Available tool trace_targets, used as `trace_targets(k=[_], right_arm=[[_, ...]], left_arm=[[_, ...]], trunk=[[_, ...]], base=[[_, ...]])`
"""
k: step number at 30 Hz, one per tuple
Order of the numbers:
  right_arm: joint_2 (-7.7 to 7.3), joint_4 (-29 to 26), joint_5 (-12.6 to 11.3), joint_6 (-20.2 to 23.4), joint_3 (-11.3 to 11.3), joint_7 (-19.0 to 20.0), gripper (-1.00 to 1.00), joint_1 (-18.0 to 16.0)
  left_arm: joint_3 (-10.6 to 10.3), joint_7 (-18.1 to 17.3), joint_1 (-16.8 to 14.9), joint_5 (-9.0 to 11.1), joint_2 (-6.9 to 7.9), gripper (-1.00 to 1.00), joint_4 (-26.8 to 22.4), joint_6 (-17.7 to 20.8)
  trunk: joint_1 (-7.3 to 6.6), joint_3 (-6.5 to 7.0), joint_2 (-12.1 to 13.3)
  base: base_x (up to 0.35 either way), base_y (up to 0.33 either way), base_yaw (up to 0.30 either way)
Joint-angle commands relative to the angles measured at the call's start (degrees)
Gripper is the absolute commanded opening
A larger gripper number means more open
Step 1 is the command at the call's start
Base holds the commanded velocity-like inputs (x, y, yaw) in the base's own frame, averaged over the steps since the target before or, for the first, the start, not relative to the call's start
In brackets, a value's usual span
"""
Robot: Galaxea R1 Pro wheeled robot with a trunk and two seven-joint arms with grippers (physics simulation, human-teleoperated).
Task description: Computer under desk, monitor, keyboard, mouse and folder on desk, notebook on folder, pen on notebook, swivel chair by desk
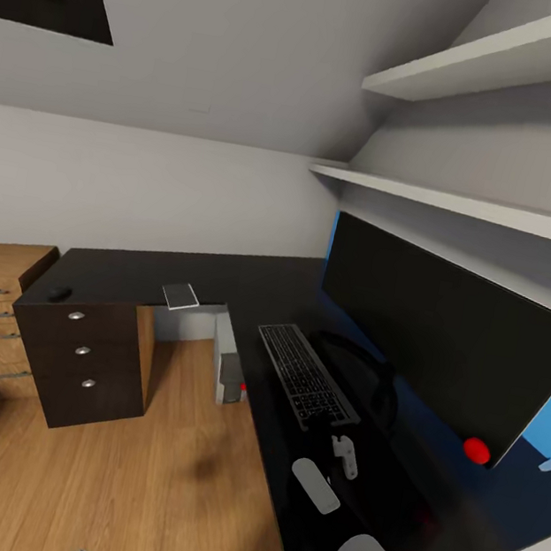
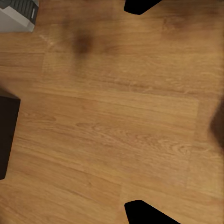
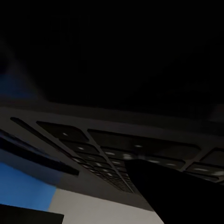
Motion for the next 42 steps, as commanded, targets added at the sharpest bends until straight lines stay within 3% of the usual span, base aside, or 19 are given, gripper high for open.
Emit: trace_targets(k=[1,4,34,42], right_arm=[[-0.07,-0.1,0.2,-0.3,0.4,-0.6,-1.0,-0.1],[-0.2,-0.1,0.2,-0.3,0.4,-0.5,-1.0,-0.1],[-0.12,-1.7,0.0,-0.3,0.2,-0.1,-1.0,-0.1],[-0.24,-1.6,0.1,0.0,0.2,-0.2,-1.0,-0.1]], left_arm=[[-0.1,0.3,0.0,0.6,0.02,1.0,0.0,-0.3],[-0.2,0.3,0.0,0.6,0.04,1.0,0.0,-0.3],[0.0,0.3,0.0,0.7,0.09,1.0,0.0,-0.4],[0.0,0.3,0.0,0.7,0.09,1.0,0.0,-0.4]], trunk=[[0.23,-0.23,-0.4],[0.89,-0.77,-1.6],[0.89,-0.77,-1.6],[2.64,-2.21,-4.9]], base=[[0.0,0.0,0.0],[0.0,0.0,0.0],[0.0,0.0,0.0],[0.0,0.0,0.0]])
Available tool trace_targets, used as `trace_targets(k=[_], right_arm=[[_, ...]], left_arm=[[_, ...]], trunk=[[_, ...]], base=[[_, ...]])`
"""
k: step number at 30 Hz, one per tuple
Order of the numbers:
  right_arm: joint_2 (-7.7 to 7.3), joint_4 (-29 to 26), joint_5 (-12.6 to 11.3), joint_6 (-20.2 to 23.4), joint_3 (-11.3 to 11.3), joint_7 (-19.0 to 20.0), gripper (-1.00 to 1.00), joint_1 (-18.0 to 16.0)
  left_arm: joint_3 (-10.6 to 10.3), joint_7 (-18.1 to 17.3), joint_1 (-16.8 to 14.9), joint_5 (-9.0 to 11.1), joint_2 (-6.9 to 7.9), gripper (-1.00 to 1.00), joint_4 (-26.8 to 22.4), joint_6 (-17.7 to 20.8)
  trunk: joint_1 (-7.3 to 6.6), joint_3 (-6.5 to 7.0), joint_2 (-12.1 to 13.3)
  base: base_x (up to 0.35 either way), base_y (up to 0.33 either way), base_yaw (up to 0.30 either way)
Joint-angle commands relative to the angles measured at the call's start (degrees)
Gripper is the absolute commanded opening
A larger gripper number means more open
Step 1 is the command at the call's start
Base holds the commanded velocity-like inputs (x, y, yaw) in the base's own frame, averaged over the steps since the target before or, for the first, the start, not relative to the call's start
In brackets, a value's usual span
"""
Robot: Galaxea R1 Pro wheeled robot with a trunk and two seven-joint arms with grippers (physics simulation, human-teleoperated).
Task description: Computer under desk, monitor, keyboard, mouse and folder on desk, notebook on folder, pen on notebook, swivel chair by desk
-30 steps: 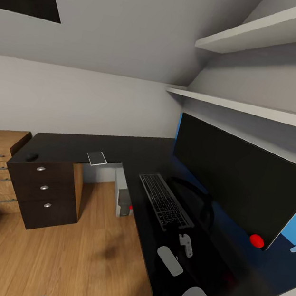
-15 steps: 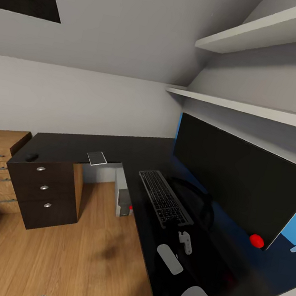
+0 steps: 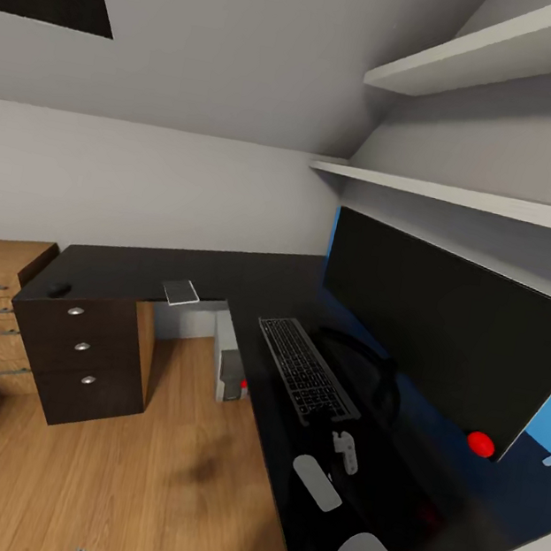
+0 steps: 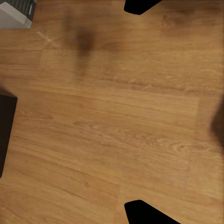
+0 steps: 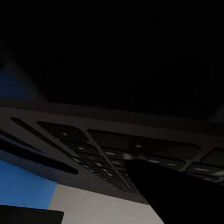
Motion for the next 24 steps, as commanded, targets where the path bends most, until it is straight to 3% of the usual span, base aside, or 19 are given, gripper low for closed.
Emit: trace_targets(k=[1,8,17,24], right_arm=[[-0.05,-0.1,0.2,-0.3,0.4,-0.6,-1.0,-0.1],[-0.05,0.0,0.3,-0.3,0.4,-0.7,-1.0,-0.1],[-0.07,0.1,0.4,-0.3,0.5,-0.8,-1.0,-0.1],[-0.07,0.1,0.4,-0.3,0.5,-0.8,-1.0,-0.1]], left_arm=[[-0.1,0.3,0.0,0.6,0.03,1.0,-0.1,-0.3],[-0.1,0.3,0.0,0.6,0.03,1.0,-0.1,-0.3],[-0.2,0.4,0.0,0.6,0.03,1.0,-0.1,-0.3],[-0.2,0.2,0.0,0.5,0.11,1.0,2.4,-0.4]], trunk=[[0.23,-0.23,-0.4],[0.89,-0.77,-1.6],[2.86,-2.39,-5.3],[2.86,-2.39,-5.3]], base=[[0.0,0.0,0.0],[0.0,0.0,0.0],[0.0,0.0,0.0],[-0.02,-0.022,0.0]])
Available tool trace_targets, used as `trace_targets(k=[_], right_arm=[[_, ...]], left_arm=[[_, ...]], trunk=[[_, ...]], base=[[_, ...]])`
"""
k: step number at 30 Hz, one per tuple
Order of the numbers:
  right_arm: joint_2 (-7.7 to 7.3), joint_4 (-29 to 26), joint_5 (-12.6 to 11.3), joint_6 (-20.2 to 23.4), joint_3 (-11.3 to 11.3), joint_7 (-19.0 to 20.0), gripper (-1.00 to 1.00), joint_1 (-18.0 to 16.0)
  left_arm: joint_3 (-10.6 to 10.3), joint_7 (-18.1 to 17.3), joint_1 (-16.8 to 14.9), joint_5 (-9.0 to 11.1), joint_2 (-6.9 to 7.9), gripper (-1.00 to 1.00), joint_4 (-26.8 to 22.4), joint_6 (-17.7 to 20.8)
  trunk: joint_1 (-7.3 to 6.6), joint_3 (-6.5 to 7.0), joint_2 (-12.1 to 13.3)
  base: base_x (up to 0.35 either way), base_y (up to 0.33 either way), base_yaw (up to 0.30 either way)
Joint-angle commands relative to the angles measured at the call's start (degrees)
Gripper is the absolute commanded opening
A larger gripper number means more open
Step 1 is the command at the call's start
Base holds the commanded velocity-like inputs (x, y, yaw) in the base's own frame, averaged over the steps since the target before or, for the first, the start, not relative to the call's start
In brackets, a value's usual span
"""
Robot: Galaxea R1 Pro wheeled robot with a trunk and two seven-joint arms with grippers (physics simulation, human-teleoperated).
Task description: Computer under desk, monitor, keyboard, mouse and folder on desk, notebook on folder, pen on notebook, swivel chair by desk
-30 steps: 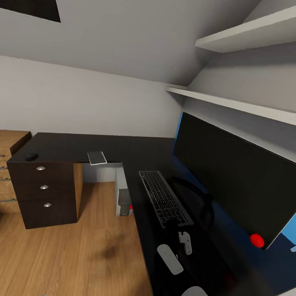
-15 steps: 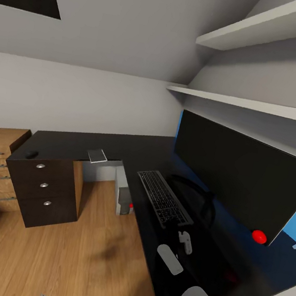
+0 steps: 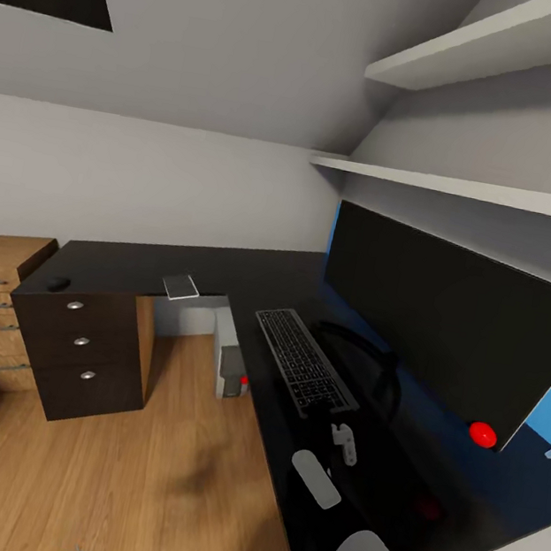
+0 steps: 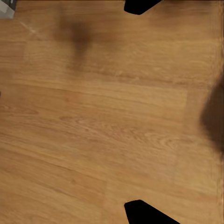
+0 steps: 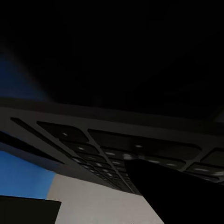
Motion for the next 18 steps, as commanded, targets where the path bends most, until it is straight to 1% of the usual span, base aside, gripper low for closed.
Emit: trace_targets(k=[1,7,12,17,18], right_arm=[[-0.06,2.3,-1.3,-0.4,0.2,-0.8,-1.0,0.0],[-0.06,2.3,-1.2,-0.4,0.2,-0.8,-1.0,0.0],[-0.06,2.3,-1.2,-0.4,0.2,-0.8,-1.0,0.0],[-0.06,2.3,-1.2,-0.4,0.2,-0.8,-1.0,0.0],[-0.06,2.3,-1.2,-0.4,0.2,-0.8,-1.0,0.0]], left_arm=[[-0.2,0.3,0.0,0.6,0.03,1.0,0.3,-0.3],[-0.2,0.2,0.0,0.5,0.01,1.0,0.4,-0.3],[-0.3,0.2,0.0,0.4,-0.04,1.0,0.6,-0.4],[-0.4,0.1,0.0,0.4,-0.04,1.0,0.8,-0.2],[-0.4,0.1,0.0,0.4,-0.05,1.0,0.8,-0.2]], trunk=[[-0.01,-0.05,0.0],[-0.01,-0.05,0.0],[-0.01,-0.05,0.0],[-0.01,-0.05,0.0],[-0.23,0.13,0.4]], base=[[-0.077,-0.097,0.0],[-0.018,-0.023,0.0],[-0.036,-0.165,0.0],[-0.006,-0.028,0.0],[-0.001,-0.005,0.0]])
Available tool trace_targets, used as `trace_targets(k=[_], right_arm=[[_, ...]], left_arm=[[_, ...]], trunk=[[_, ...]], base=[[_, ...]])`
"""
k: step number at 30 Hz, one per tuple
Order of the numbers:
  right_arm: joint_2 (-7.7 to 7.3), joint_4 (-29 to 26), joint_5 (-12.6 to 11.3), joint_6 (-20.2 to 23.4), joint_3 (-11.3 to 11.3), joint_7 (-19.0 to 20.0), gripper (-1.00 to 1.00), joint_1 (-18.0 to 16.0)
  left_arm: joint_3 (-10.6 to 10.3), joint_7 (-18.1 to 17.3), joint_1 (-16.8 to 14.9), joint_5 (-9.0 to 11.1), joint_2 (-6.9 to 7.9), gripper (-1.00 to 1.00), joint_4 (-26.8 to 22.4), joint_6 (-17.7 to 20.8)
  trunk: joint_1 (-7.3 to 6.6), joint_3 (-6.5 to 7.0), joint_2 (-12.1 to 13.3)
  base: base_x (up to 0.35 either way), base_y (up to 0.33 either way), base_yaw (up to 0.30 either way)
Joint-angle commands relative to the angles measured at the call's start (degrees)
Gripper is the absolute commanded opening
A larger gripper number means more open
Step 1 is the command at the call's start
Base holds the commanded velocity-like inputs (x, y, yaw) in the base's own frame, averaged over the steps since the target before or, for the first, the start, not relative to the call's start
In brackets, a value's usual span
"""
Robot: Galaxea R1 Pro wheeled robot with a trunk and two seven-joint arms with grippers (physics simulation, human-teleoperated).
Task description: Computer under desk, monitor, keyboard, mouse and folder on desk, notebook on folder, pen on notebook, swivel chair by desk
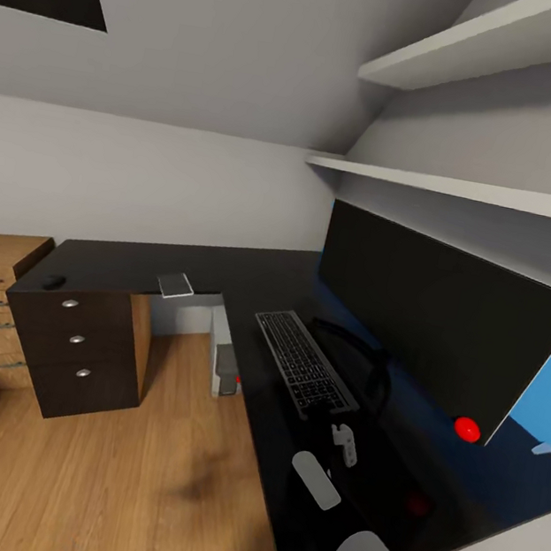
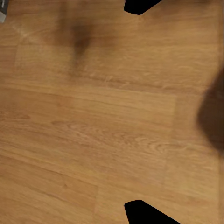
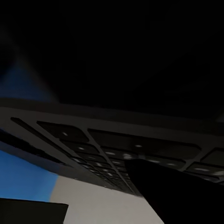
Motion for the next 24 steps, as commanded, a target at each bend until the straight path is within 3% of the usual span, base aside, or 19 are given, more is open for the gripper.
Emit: trace_targets(k=[1,17,24], right_arm=[[-0.04,1.9,-1.4,-0.5,0.2,-0.8,-1.0,0.0],[-0.04,1.9,-1.4,-0.6,0.2,-0.8,-1.0,0.0],[-0.04,1.9,-1.4,-0.6,0.2,-0.8,-1.0,0.0]], left_arm=[[-0.2,0.3,0.0,0.6,0.03,1.0,0.0,-0.3],[-0.2,0.5,0.0,0.6,0.02,1.0,1.6,-0.3],[-0.2,0.4,0.0,0.6,0.01,1.0,2.6,-0.4]], trunk=[[-0.22,0.13,0.4],[-2.42,1.92,4.4],[-2.42,1.92,4.4]], base=[[-0.001,-0.003,0.0],[0.0,0.0,0.0],[0.0,0.0,0.0]])
